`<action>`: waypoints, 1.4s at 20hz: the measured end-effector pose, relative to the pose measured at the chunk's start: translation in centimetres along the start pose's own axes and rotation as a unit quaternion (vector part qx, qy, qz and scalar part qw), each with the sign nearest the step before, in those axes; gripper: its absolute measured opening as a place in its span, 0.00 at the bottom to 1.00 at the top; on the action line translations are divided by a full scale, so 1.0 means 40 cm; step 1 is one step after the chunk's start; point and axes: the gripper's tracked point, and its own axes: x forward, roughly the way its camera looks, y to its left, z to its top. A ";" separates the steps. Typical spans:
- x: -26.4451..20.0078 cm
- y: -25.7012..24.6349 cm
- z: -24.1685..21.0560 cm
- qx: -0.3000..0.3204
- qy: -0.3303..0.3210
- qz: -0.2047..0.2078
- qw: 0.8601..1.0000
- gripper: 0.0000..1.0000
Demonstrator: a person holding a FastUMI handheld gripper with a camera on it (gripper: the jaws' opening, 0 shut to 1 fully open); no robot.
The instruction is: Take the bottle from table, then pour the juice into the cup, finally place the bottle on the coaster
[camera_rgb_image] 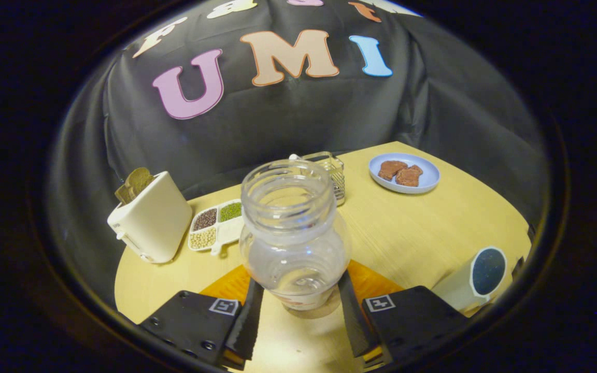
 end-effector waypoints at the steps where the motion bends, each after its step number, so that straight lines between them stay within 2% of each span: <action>1: 0.005 0.004 -0.009 -0.004 0.004 0.001 1.000 0.73; 9: 0.007 0.007 -0.029 -0.038 0.009 0.000 0.999 0.76; 13: 0.001 -0.006 -0.016 -0.052 -0.002 -0.019 0.998 0.79; 18: -0.003 0.022 0.021 -0.038 -0.025 0.006 0.999 0.86; 22: -0.019 0.041 0.053 -0.032 -0.038 0.022 0.999 0.86; 28: -0.059 0.090 0.197 -0.030 -0.088 0.050 0.994 0.87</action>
